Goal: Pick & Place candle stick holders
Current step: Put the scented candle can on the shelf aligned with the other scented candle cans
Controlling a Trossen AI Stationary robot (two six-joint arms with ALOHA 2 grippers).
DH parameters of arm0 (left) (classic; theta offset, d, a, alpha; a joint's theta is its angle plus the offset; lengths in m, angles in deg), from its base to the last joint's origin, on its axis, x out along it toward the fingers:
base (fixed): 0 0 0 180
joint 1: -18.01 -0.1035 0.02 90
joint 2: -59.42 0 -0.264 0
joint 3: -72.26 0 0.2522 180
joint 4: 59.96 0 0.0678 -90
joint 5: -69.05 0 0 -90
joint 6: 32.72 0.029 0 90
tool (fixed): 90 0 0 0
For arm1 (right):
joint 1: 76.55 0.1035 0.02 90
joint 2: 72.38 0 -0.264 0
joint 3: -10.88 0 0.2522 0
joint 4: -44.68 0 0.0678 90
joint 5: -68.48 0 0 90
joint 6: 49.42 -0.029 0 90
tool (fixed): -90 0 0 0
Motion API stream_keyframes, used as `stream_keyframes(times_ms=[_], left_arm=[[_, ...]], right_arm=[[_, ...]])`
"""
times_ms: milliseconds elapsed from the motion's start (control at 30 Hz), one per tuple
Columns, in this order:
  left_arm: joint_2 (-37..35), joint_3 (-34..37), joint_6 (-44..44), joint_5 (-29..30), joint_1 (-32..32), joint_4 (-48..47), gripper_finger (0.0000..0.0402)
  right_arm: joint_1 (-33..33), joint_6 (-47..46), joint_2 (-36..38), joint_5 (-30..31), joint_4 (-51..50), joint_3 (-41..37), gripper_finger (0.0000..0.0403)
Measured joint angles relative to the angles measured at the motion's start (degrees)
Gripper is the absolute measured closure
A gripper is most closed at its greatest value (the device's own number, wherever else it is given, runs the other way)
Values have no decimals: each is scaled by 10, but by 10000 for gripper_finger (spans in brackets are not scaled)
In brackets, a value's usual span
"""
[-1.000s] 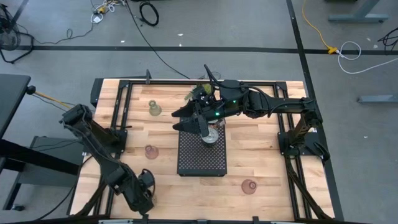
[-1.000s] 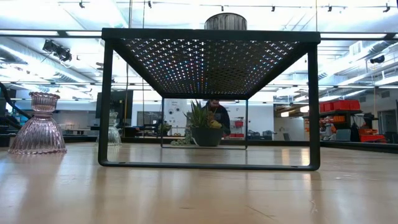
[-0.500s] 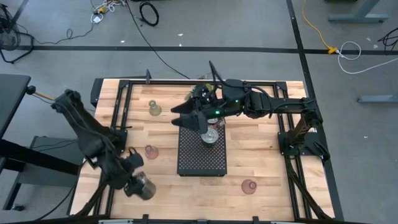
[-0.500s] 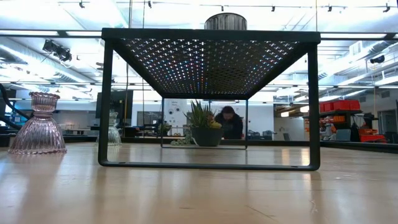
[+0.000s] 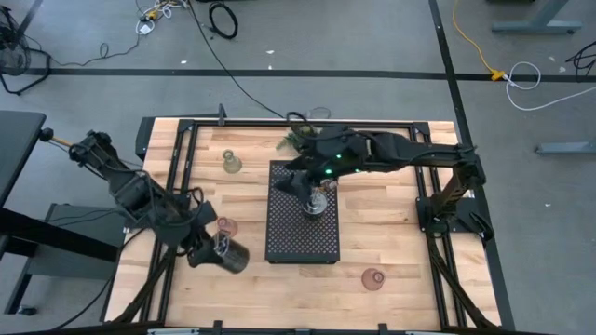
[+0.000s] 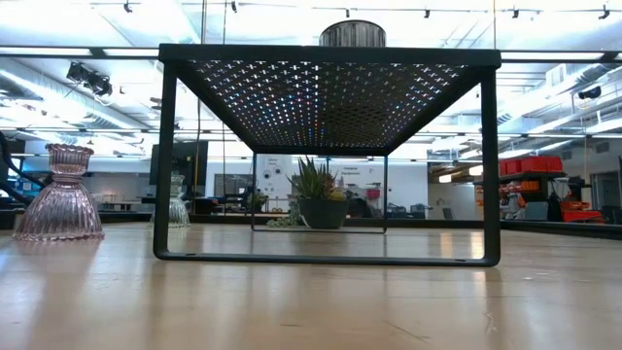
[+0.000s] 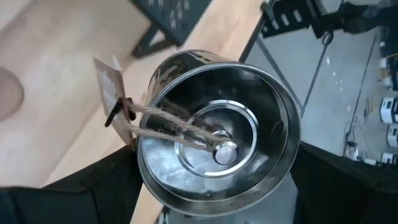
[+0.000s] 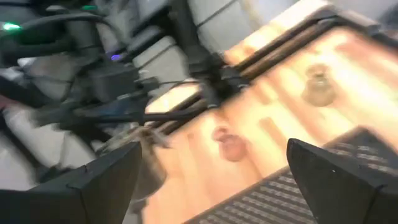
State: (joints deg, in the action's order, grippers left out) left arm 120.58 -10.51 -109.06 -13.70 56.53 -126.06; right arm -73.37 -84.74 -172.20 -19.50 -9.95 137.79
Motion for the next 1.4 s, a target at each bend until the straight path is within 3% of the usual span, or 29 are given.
stream_keyframes(times_ms=[200, 433, 733, 900, 1167, 1400], left_arm=[[-1, 0, 84, -16, -70, 50, 41], [22, -1, 140, -53, -155, 104, 41], [119, -20, 181, -138, -233, 164, 41], [200, -135, 232, -130, -255, 143, 41], [366, -390, 295, -89, -266, -105, 41], [471, -524, 305, -97, -265, -127, 42]], right_arm=[[33, 31, 78, 46, 0, 2, 5], [87, 1, 165, 220, -129, 1, 5], [122, -45, 190, 278, -299, 1, 5], [122, -44, 193, 291, -350, 1, 5], [122, -25, 198, 290, -405, 1, 5], [122, -24, 222, 291, -458, 1, 5]])
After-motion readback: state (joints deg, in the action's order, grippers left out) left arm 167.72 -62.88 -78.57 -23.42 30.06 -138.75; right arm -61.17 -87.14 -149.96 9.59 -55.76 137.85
